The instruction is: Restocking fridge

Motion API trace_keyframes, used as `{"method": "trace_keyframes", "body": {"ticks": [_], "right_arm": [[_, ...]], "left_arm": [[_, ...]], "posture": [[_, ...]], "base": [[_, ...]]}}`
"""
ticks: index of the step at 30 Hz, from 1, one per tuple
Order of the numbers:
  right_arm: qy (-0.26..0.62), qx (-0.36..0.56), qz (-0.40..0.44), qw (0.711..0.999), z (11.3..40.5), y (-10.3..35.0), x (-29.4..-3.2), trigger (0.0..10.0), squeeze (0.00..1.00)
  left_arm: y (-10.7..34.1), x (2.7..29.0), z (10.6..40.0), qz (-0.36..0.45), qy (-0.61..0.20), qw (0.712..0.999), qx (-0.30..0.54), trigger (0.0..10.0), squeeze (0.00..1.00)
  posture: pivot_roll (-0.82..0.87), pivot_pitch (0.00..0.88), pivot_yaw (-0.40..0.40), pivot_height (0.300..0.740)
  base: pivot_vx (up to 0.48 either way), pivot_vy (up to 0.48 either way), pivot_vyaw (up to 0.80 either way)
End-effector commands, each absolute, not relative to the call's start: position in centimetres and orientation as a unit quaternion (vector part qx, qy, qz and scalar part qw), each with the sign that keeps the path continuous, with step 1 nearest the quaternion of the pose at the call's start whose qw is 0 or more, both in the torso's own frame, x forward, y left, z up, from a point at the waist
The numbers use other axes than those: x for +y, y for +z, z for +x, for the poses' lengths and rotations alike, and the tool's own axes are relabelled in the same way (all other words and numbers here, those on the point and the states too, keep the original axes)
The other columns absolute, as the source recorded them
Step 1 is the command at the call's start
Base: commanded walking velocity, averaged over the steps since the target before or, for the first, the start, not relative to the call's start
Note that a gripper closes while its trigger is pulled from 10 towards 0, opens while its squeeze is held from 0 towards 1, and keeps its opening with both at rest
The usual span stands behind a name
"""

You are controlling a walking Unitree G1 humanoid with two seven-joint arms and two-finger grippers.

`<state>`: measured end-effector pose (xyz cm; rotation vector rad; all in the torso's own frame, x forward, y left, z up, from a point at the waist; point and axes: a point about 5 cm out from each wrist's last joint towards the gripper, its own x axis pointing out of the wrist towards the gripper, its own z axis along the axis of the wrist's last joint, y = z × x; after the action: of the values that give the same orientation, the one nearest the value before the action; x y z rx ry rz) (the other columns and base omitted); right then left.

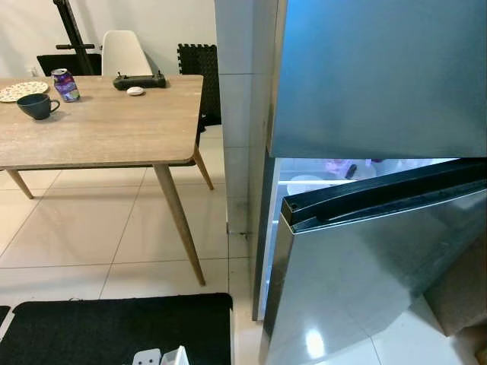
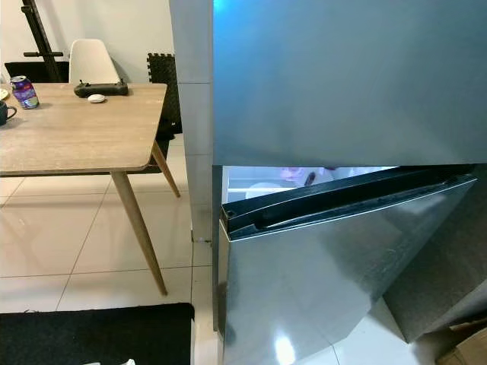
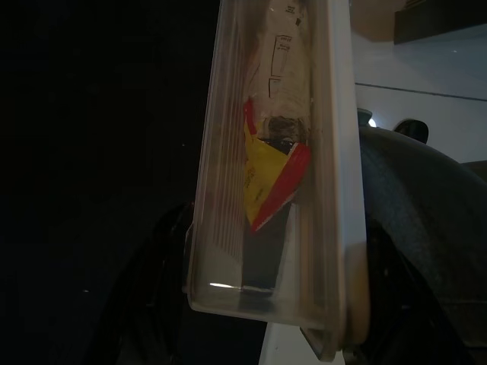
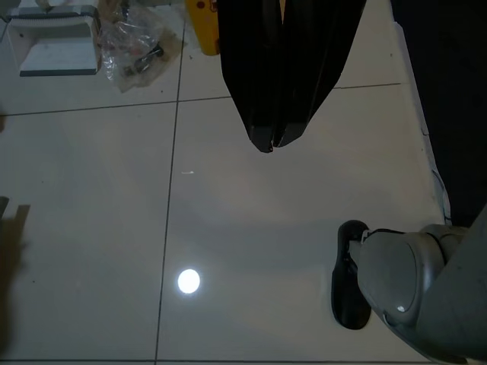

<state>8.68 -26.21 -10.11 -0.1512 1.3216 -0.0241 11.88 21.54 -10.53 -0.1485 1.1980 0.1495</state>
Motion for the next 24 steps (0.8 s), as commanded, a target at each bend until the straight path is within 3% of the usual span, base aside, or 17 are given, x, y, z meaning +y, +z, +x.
{"method": "trace_keyframes", "body": {"ticks": [1, 13, 24], "right_arm": [[-0.015, 0.612, -0.067, 0.787, 8.52, -10.17, -26.13, 10.0, 0.0], [-0.014, 0.613, -0.069, 0.787, 8.49, -10.2, -26.08, 10.0, 0.0], [-0.011, 0.613, -0.067, 0.787, 8.51, -10.24, -25.93, 10.0, 0.0]], "left_arm": [[-10.51, 21.42, 12.06, -0.062, 0.065, 0.82, 0.565, 10.0, 0.0], [-10.52, 21.28, 12.12, -0.062, 0.061, 0.821, 0.565, 10.0, 0.0], [-10.55, 21.19, 12.05, -0.062, 0.059, 0.82, 0.566, 10.0, 0.0]], "posture": [[-0.07, 0.0, -0.024, 0.74], [-0.07, 0.0, -0.023, 0.74], [-0.07, 0.0, -0.022, 0.74]], "base": [[0.0, 0.0, 0.0], [0.0, 0.0, 0.0], [0.0, 0.404, 0.0]]}}
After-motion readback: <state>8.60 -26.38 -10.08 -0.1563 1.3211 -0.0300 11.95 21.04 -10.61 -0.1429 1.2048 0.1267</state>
